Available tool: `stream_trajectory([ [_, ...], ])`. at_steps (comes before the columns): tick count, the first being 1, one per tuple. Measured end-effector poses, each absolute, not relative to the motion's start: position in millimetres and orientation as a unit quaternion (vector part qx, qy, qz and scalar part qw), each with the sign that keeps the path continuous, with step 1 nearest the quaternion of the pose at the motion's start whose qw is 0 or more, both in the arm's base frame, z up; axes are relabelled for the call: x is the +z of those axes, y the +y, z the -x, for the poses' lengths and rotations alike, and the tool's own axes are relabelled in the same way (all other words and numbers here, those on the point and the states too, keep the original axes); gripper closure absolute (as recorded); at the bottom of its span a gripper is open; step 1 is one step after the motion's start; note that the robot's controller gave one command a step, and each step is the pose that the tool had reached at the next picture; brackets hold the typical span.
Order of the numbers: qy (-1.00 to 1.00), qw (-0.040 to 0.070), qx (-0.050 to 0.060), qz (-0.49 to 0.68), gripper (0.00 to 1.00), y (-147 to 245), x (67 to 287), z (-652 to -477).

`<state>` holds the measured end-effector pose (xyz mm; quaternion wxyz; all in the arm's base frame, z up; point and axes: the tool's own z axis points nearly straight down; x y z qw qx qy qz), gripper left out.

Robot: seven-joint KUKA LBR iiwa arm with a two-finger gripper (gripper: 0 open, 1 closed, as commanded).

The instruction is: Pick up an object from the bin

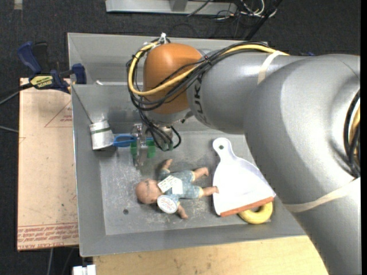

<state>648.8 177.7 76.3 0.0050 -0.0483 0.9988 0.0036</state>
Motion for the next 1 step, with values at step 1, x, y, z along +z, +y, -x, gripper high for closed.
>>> stream_trajectory([
  [1, 0.999, 0.002, 0.003, 0.048, 1.00, 177.3, 83.6, -647.1],
])
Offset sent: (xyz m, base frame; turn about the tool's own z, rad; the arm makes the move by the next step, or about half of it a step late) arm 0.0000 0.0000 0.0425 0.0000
